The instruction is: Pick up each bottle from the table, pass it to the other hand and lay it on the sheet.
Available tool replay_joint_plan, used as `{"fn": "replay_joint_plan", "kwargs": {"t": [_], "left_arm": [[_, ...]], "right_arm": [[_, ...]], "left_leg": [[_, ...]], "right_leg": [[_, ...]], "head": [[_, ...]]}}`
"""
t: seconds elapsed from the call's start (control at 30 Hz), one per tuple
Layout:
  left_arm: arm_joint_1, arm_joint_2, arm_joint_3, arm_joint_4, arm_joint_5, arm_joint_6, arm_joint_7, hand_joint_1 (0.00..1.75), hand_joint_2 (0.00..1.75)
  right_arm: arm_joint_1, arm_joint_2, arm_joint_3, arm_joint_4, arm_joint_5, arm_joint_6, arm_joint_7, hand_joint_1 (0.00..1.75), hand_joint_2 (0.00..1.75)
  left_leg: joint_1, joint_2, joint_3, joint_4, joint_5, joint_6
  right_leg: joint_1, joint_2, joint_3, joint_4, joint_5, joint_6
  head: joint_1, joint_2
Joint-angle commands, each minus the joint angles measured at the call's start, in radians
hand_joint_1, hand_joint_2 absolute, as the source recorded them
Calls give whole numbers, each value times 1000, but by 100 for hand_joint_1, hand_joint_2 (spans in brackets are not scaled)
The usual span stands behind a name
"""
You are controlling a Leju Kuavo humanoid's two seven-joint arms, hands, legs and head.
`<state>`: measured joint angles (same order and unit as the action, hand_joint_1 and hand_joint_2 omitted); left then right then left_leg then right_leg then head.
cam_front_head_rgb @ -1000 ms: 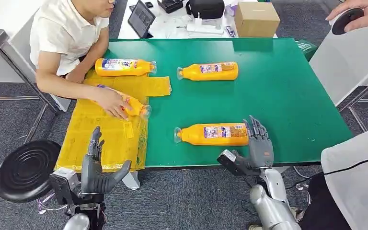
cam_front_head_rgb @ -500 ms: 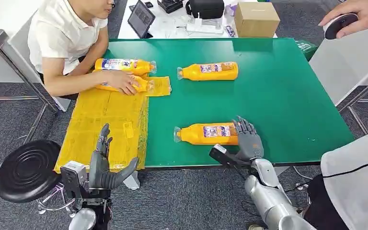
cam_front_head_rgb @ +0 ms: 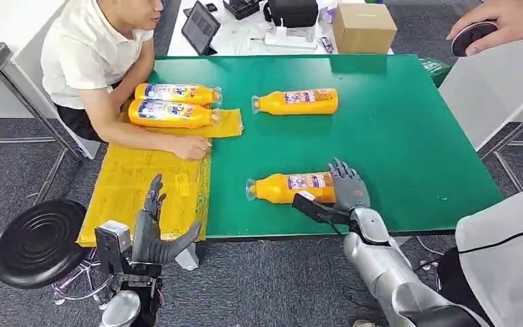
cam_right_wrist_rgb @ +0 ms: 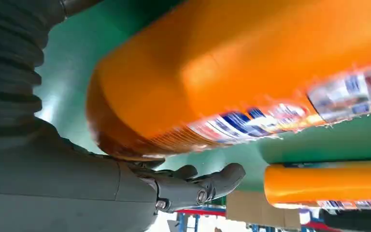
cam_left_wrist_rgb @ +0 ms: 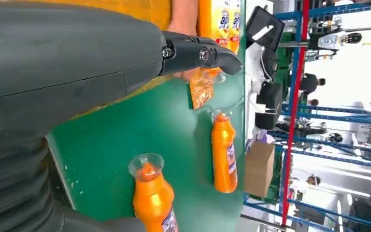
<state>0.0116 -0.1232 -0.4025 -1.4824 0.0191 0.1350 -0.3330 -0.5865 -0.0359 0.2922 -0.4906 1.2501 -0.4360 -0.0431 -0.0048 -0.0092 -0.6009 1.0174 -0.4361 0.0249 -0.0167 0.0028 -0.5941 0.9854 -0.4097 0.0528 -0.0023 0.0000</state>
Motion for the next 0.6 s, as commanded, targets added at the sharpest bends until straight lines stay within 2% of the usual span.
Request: {"fn": "replay_joint_plan", "kwargs": {"t": [0.03,0.17,0.2,0.23,0.27,0.3,0.37,0.43,0.6], "left_arm": [[-34,11,-17,54,-6,0,9,0,175],[-33,8,-18,51,-6,0,9,0,175],[-33,8,-19,51,-6,0,9,0,175],[-34,8,-19,51,-6,0,9,0,175],[-35,7,-19,53,-6,-1,9,0,175],[-36,7,-19,53,-6,-1,9,0,175],[-40,4,-22,61,-6,-1,9,0,175],[-45,2,-25,68,-6,-1,9,0,175],[-46,1,-26,71,-6,-2,9,0,175]], "right_arm": [[-57,-6,52,114,11,49,36,0,175],[-60,0,56,118,8,84,32,0,175],[-60,1,57,118,1,109,18,26,175],[-59,0,55,116,-3,113,11,26,175],[-56,-1,54,114,-6,113,9,141,175],[-54,-1,54,116,-7,114,9,171,175],[-48,0,39,122,-33,137,-5,169,175],[-39,-6,29,131,-50,154,-15,175,175],[-35,-9,29,131,-53,150,-19,175,175]], "left_leg": [[0,-1,3,-1,0,-1],[0,-1,3,-1,0,-1],[1,-1,4,-1,0,-2],[1,0,4,-1,-1,-2],[1,0,4,-1,0,-2],[0,0,4,-1,0,-1],[0,-1,4,-1,0,-2],[1,-1,5,-2,0,-2],[1,-2,6,-1,0,-1]], "right_leg": [[1,-1,3,-1,-1,-2],[1,-1,3,-1,0,-2],[1,-1,4,-1,-1,-2],[1,-1,5,-1,-1,-2],[1,-1,4,-1,-1,-2],[1,-1,4,-1,0,-2],[1,-1,4,-1,-1,-2],[1,-2,5,-2,-1,-2],[1,-3,6,-2,-1,-2]], "head": [[0,0],[0,0],[0,0],[0,0],[0,0],[0,0],[0,0],[0,0],[0,0]]}}
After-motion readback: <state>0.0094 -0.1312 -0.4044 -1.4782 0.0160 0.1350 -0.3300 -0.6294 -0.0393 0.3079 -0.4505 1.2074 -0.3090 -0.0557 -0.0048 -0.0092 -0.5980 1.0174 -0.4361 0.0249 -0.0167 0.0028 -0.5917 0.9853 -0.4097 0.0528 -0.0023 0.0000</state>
